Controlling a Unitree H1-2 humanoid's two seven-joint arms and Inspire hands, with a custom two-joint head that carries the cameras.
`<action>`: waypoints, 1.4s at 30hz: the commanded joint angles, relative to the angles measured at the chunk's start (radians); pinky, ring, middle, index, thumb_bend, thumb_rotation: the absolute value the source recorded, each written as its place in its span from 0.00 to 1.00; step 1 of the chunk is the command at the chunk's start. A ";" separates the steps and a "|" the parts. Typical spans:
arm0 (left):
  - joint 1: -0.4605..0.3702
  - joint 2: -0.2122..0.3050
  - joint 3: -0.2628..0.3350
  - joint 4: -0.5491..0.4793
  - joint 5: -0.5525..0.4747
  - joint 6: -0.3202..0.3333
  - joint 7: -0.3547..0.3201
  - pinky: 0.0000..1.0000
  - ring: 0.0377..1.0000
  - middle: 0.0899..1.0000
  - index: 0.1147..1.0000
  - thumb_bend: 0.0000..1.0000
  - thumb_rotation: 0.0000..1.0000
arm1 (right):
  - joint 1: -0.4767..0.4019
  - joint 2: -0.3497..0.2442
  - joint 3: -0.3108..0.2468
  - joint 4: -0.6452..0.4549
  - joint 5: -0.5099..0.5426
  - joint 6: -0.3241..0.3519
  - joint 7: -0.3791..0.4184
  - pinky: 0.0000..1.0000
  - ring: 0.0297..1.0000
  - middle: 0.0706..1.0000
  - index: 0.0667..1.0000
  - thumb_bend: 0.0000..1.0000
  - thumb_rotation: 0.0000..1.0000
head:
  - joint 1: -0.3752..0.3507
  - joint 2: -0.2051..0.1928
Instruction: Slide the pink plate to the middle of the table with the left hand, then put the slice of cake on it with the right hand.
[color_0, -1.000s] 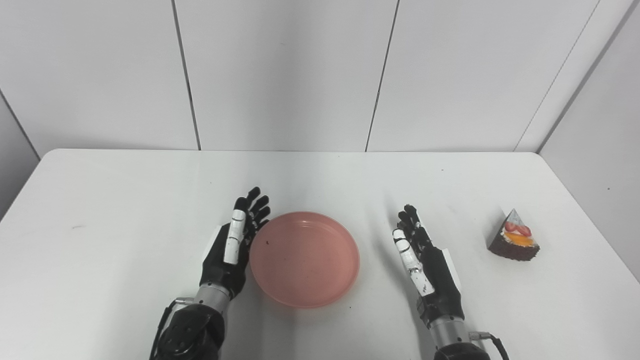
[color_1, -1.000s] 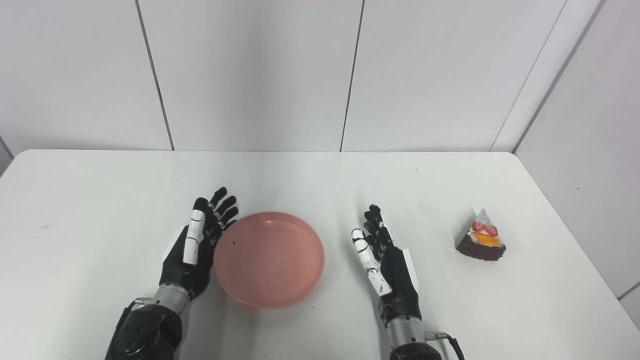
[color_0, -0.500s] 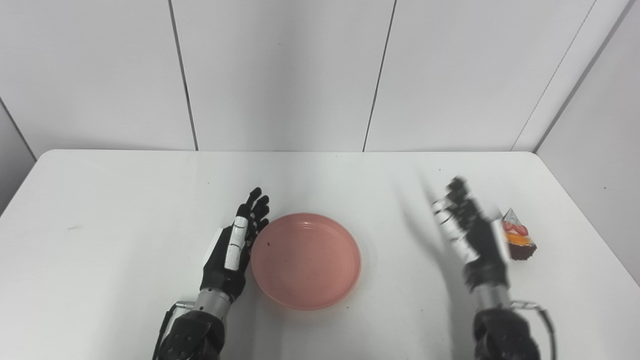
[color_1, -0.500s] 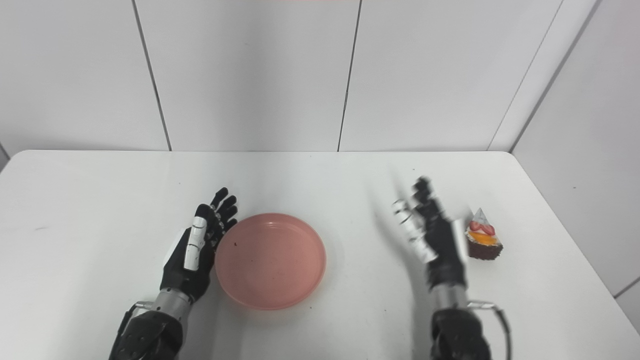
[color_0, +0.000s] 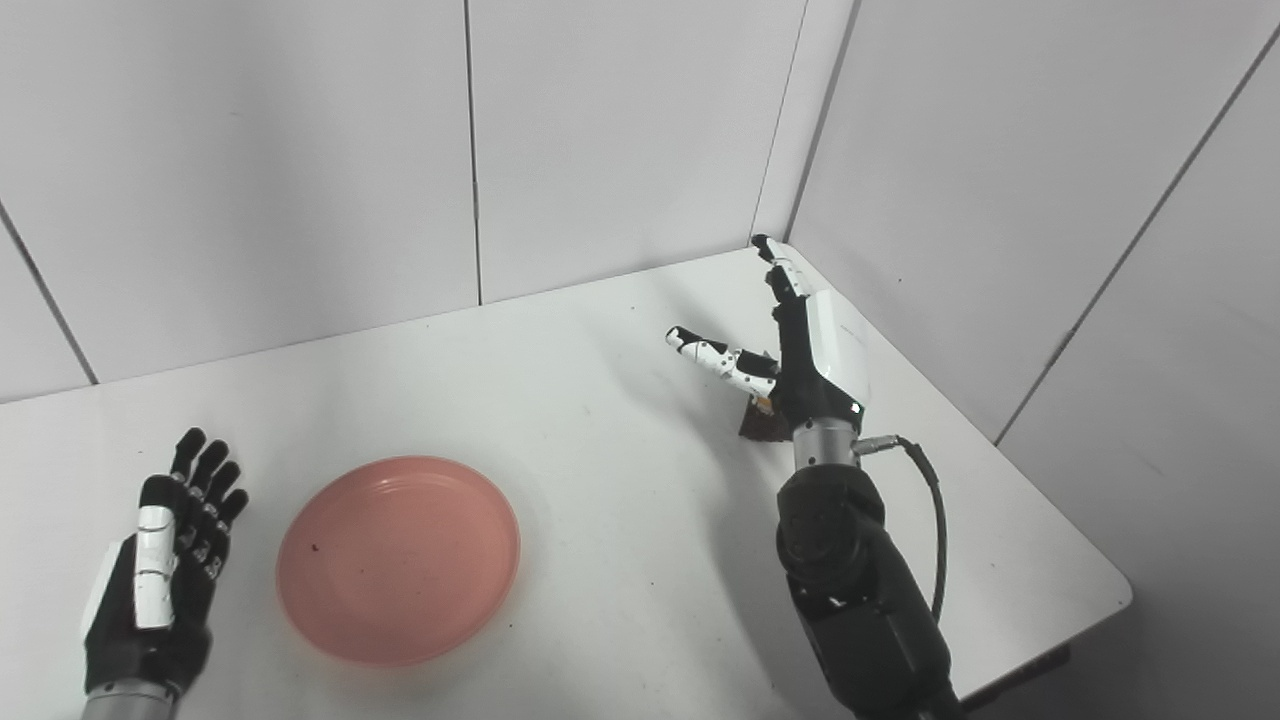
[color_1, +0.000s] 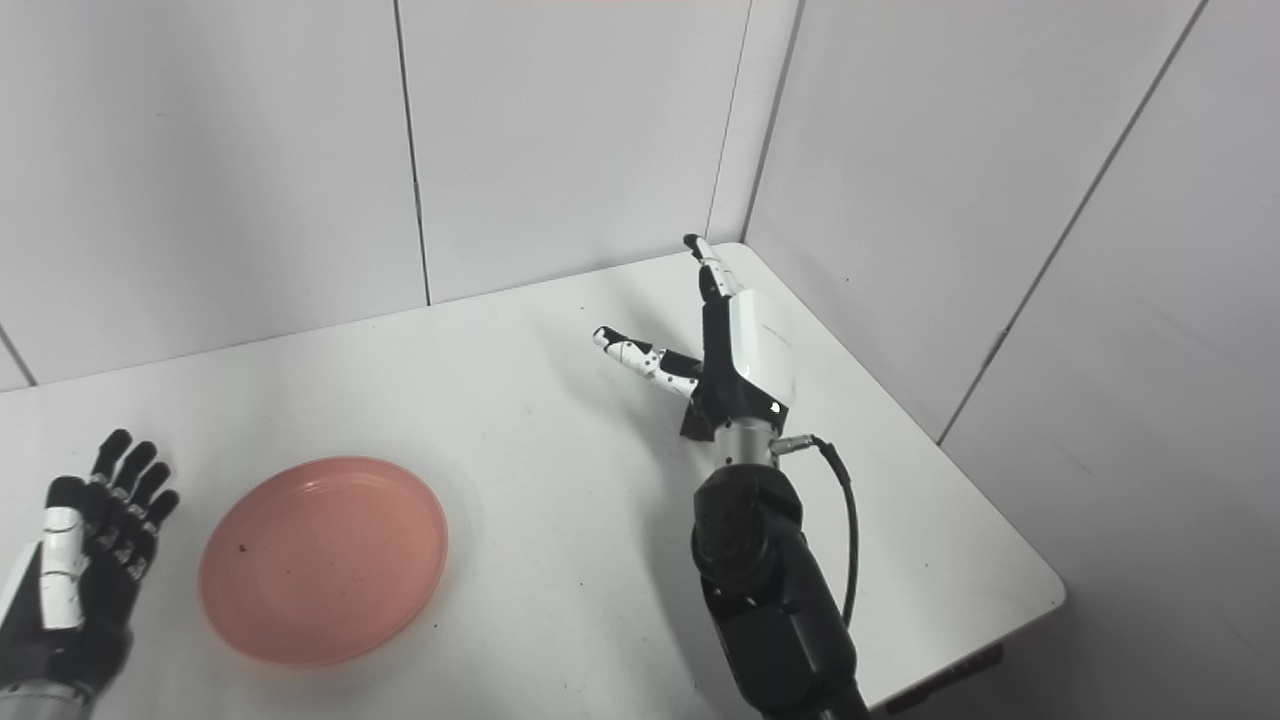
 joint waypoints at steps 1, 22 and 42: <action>0.027 0.014 0.012 0.048 -0.014 -0.043 -0.024 0.98 0.99 0.99 0.98 0.73 0.97 | -0.032 -0.041 -0.003 -0.001 -0.061 0.037 -0.025 0.67 0.79 0.83 0.85 0.82 0.61 | -0.005 0.000; 0.031 0.022 0.012 0.050 -0.024 -0.055 -0.059 0.95 0.97 0.97 0.96 0.66 0.98 | -0.058 0.006 -0.126 0.063 -0.348 0.082 0.368 0.69 0.81 0.86 0.87 0.96 0.68 | -0.012 -0.006; 0.043 0.017 -0.003 0.008 -0.006 -0.042 -0.046 0.95 0.97 0.97 0.95 0.67 0.98 | -0.076 -0.024 -0.166 0.175 -0.387 0.082 0.543 0.60 0.72 0.78 0.81 0.86 0.37 | -0.001 -0.001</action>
